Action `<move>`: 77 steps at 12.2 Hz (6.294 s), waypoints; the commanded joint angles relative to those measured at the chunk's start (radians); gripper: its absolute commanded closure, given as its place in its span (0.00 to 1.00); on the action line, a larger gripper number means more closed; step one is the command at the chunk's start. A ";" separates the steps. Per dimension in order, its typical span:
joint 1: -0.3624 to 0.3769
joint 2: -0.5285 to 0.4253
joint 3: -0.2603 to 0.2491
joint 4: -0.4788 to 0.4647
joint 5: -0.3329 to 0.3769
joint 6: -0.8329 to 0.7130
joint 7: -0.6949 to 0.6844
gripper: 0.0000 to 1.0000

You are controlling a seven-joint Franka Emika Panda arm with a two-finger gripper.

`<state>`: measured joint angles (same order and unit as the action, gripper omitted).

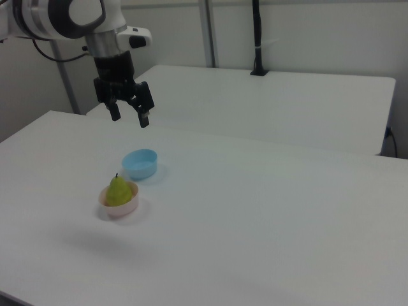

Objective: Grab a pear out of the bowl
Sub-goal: 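Move the open gripper forward toward the pink bowl with the pear, then lower the gripper into the pink bowl around the green pear, then close the gripper on the green pear, then lift the pear out of the pink bowl and carry it aside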

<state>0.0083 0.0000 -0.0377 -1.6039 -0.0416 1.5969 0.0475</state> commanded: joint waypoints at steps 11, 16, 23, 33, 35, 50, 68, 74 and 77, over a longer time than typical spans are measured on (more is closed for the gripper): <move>0.013 0.008 -0.002 0.001 0.002 -0.011 -0.040 0.00; 0.022 0.015 0.012 -0.013 0.005 0.017 -0.040 0.00; 0.131 0.018 0.012 -0.028 0.011 0.018 -0.035 0.00; 0.179 0.106 0.012 -0.074 0.011 0.136 -0.043 0.00; 0.179 0.144 0.012 -0.074 0.003 0.167 -0.043 0.00; 0.262 0.311 0.012 -0.205 -0.044 0.386 -0.040 0.22; 0.211 0.172 -0.001 -0.192 -0.034 0.255 -0.032 0.65; -0.023 0.193 -0.002 -0.185 -0.049 0.275 -0.181 0.65; -0.096 0.256 -0.002 -0.188 -0.050 0.363 -0.204 0.65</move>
<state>-0.0481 0.2049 -0.0417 -1.7907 -0.0839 1.8926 -0.1329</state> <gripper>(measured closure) 0.374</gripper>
